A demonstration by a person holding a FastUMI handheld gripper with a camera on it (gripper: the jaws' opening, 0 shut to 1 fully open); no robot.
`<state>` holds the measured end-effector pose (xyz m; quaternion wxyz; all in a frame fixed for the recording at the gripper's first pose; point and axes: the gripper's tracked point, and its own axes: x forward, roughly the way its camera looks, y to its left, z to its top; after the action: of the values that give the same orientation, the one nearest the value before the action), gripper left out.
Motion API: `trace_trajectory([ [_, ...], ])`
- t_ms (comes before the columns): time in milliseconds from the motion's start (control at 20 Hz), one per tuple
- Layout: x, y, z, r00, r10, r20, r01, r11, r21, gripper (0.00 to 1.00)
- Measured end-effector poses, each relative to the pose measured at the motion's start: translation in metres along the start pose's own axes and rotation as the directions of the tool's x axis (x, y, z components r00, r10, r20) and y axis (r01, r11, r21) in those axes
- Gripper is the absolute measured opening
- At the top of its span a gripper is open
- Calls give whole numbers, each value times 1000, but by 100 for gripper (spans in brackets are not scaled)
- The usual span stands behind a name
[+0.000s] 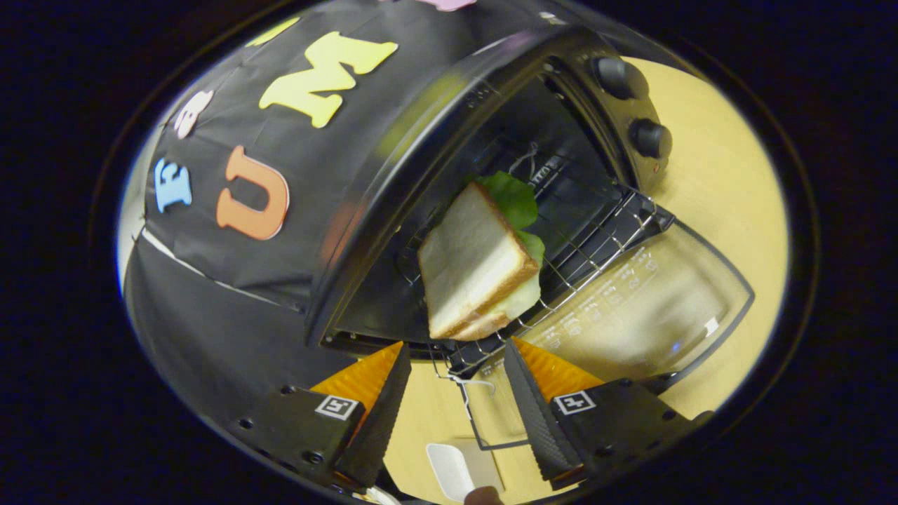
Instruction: Open the toaster oven, put the food inside, and close the toaster oven door.
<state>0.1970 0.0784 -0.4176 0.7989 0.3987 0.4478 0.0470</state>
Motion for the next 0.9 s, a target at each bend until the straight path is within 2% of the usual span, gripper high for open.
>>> trace_trajectory([
  [150, -30, 7, -8, 1000, -12, -1, 12, 994, -109, 88],
  [250, -55, 4, -18, 999, -39, 5, 39, 975, -220, 89],
  [350, -79, -7, -26, 996, -80, 32, 87, 934, -347, 91],
  [500, -110, -30, -41, 988, -139, 68, 154, 868, -472, 100],
  [700, -142, -61, -58, 968, -214, 128, 249, 800, -546, 100],
  [900, -135, -94, -72, 954, -267, 138, 298, 778, -553, 100],
])
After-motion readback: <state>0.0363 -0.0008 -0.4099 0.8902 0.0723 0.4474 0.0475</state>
